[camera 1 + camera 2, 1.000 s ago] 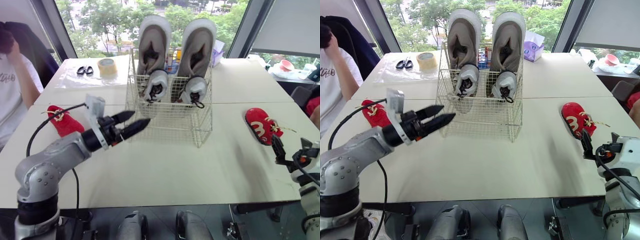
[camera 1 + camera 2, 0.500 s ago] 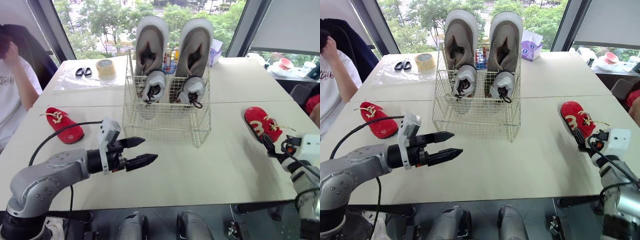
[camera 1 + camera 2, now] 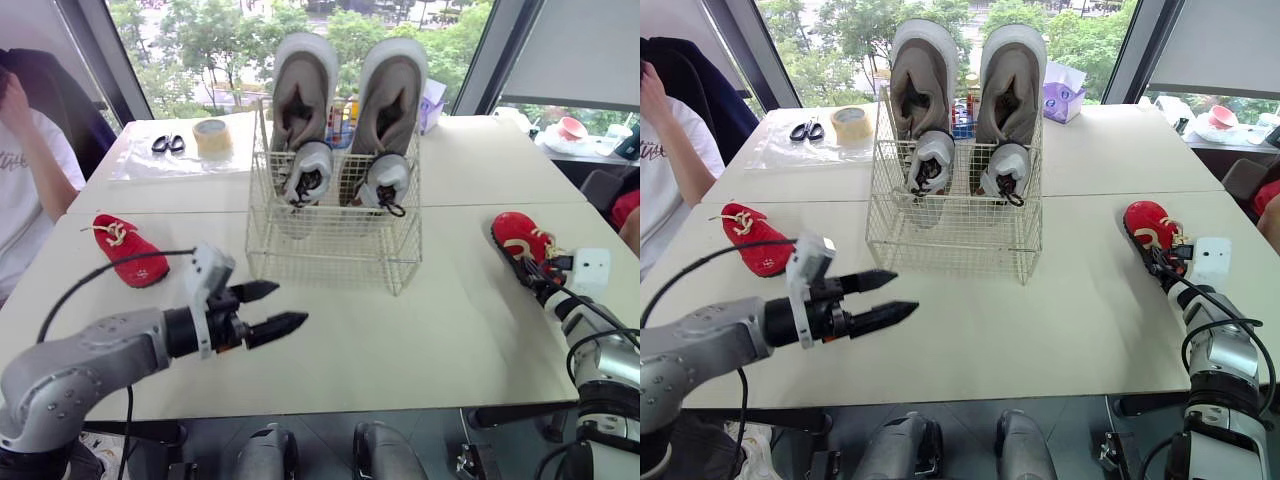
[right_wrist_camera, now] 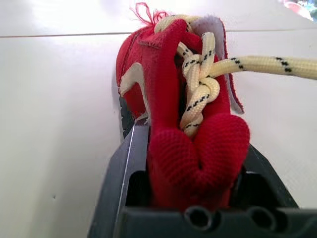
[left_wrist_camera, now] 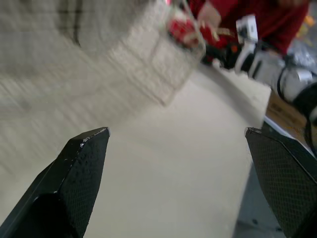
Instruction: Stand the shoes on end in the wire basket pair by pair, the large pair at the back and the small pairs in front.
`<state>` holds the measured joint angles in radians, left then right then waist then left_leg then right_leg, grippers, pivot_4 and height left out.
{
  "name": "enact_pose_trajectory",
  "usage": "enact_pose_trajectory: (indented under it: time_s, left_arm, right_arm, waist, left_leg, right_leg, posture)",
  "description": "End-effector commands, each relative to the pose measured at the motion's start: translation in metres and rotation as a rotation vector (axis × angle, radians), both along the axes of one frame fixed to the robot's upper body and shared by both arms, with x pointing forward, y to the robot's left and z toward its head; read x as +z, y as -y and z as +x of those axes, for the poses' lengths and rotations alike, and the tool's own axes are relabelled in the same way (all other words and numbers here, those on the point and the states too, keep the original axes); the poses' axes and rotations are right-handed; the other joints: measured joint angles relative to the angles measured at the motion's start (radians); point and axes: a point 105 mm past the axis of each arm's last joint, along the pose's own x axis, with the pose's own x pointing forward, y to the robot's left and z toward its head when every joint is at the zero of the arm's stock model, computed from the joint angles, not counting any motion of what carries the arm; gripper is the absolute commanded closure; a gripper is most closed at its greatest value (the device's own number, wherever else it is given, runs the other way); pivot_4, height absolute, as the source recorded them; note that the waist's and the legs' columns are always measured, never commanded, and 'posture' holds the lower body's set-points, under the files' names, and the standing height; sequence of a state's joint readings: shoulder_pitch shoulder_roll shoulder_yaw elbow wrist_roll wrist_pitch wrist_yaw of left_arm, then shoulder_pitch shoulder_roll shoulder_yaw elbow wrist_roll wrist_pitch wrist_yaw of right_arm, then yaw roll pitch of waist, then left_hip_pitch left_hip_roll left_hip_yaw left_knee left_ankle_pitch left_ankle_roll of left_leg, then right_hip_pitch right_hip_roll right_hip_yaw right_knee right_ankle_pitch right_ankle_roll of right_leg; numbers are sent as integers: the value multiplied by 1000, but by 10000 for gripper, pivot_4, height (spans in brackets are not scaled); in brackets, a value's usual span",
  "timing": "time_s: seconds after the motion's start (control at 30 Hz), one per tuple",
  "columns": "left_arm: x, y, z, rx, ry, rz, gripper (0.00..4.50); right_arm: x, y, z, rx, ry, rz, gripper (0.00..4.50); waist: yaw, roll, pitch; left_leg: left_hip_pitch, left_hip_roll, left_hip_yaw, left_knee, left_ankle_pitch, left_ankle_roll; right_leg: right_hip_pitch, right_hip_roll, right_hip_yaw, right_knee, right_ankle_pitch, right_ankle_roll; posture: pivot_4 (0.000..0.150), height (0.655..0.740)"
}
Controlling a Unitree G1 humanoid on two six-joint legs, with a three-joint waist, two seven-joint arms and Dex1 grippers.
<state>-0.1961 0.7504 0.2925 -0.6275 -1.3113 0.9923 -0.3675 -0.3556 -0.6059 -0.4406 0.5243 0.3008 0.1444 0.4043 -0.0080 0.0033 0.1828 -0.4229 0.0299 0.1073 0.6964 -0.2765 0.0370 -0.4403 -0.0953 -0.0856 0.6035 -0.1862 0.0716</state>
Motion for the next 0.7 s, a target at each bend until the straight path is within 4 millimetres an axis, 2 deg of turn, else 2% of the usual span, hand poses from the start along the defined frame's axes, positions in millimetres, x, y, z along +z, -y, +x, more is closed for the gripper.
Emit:
enact_pose_trajectory:
  time_s: [0.03,0.07,0.1,0.13,0.17,0.2,0.27,0.3,0.33,0.4,0.5,0.57,0.7]
  left_arm:
    - [45,-26,8,24,31,-221,0]
    - [57,-33,11,25,34,-292,0]
    - [72,-41,15,31,52,-353,0]
    - [84,-47,19,43,71,-389,0]
    - [94,-51,24,53,88,-417,0]
    - [103,-54,28,58,104,-441,0]
    - [122,-58,37,72,128,-485,0]
    - [136,-62,39,58,146,-533,0]
    - [148,-65,40,44,161,-574,0]
    - [163,-70,42,32,173,-624,0]
    - [178,-76,46,28,178,-666,0]
    - [183,-75,45,6,186,-676,0]
    - [181,-54,31,-82,209,-628,0]
  right_arm:
    - [111,0,3,-23,364,-89,30778]
    - [143,-4,0,-16,461,-110,30778]
    - [184,-15,-4,25,584,-134,30778]
    - [219,-31,-9,91,681,-163,30778]
    - [245,-49,-14,170,748,-193,30778]
    - [266,-66,-18,260,795,-222,30778]
    - [295,-115,-31,552,826,-261,30778]
    - [310,-145,-43,727,838,-302,30778]
    - [320,-168,-55,865,838,-354,30778]
    - [328,-191,-67,990,833,-439,30778]
    - [331,-223,-72,1105,829,-611,30778]
    - [328,-236,-69,1137,824,-692,30778]
    - [319,-259,-63,1164,837,-820,30778]
  waist:
    - [-3,2,0]
    - [-5,3,2]
    - [-8,6,3]
    - [-10,9,6]
    - [-10,12,8]
    - [-9,12,8]
    - [-1,10,7]
    - [1,7,7]
    - [0,4,6]
    - [-3,-3,5]
    - [-3,-5,6]
    - [-2,-7,7]
    - [-3,-10,8]
  left_leg:
    - [-1,0,0,0,0,0]
    - [-1,0,0,0,0,0]
    - [-2,0,1,0,1,-1]
    - [-2,0,1,0,1,-1]
    - [-3,-1,2,1,1,-2]
    - [-2,-1,3,1,1,-1]
    - [0,-1,1,-3,2,-3]
    - [0,-1,0,-5,3,-4]
    - [2,0,-2,-7,3,-5]
    - [4,0,-1,-11,4,-6]
    - [5,-1,0,-11,4,-6]
    - [5,-3,1,-11,3,-5]
    - [4,-3,1,-11,6,-10]
  right_leg:
    - [-2,0,0,0,0,0]
    - [-2,0,0,1,0,1]
    - [-3,0,1,2,0,1]
    - [-4,0,1,2,1,3]
    - [-6,-1,2,5,2,4]
    - [-8,-1,3,8,1,6]
    - [-7,0,2,10,-1,7]
    - [-6,1,1,9,-2,6]
    - [-5,2,0,9,-2,6]
    - [-4,2,0,8,-2,5]
    - [-3,0,0,7,-2,5]
    - [-4,-2,1,7,-2,5]
    - [-4,-2,1,7,-2,5]
  posture:
    - [1500,7400]
    - [1500,7400]
    - [1500,7400]
    - [1500,7400]
    - [1500,7400]
    - [1500,7400]
    - [1500,7400]
    - [1500,7400]
    - [1500,7400]
    - [1500,7400]
    - [1500,7400]
    - [1500,7400]
    - [1500,7400]
